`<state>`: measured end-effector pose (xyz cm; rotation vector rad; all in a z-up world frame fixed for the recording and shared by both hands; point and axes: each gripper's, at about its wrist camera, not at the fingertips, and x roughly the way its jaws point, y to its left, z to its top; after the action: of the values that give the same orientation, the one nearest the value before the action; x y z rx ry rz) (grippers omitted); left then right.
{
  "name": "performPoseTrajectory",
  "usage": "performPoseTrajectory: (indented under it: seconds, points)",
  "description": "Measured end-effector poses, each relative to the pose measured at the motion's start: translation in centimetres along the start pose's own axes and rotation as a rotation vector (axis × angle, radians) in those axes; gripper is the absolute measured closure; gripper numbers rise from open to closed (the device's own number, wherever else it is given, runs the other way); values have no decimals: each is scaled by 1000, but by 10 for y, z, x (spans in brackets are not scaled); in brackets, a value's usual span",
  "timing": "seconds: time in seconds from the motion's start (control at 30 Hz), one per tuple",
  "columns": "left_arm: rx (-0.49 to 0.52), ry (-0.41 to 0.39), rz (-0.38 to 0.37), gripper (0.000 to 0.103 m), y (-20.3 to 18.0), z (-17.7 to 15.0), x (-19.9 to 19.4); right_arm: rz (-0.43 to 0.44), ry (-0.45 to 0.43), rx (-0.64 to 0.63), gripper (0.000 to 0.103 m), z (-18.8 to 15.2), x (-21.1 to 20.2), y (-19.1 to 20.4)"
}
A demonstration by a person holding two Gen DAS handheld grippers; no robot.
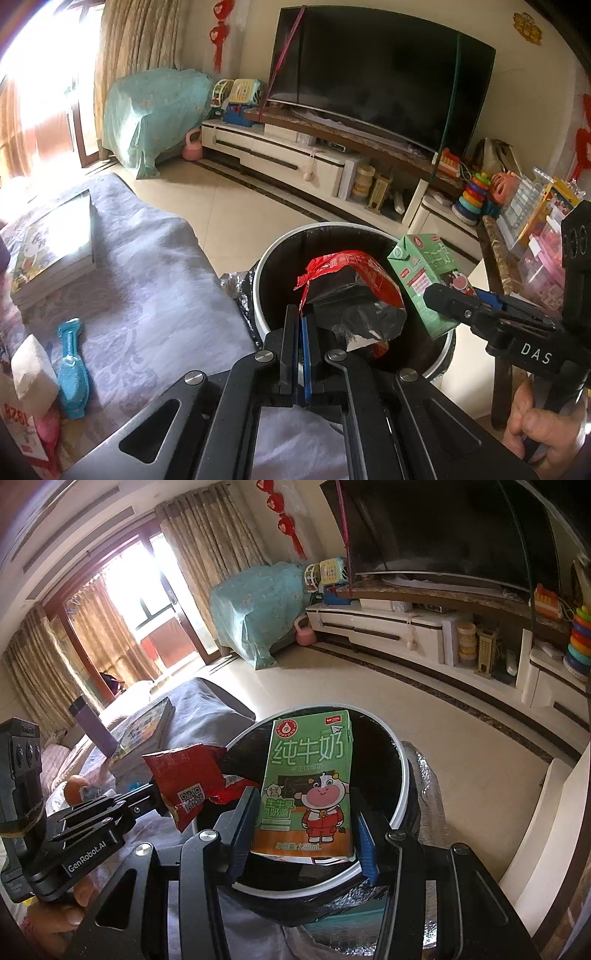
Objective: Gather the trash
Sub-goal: 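Open both grippers over the bin to drop the bag and carton, then move both open grippers back toward the remaining trash on the table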
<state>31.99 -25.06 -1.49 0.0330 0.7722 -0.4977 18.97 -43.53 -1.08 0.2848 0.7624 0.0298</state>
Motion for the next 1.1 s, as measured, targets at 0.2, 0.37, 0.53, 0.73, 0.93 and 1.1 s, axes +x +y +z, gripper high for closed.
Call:
performPoseTrajectory:
  seconds: [0.2, 0.37, 0.53, 0.73, 0.93, 1.1]
  points:
    - [14, 12, 5, 103, -3, 4, 11, -2, 12, -1, 54, 5, 6, -4]
    - [18, 19, 6, 103, -4, 7, 17, -5, 24, -4, 54, 7, 10, -7]
    - [-2, 43, -4, 91, -2, 8, 22, -2, 36, 9, 52, 11, 16, -10]
    - [-34, 17, 8, 61, 1, 5, 7, 13, 15, 36, 37, 10, 8, -11]
    - [-80, 6, 1, 51, 8, -18, -16, 36, -6, 48, 24, 0, -4, -3]
    - [-121, -5, 8, 48, 22, -44, -45, 71, -25, 46, 11, -13, -16, 16]
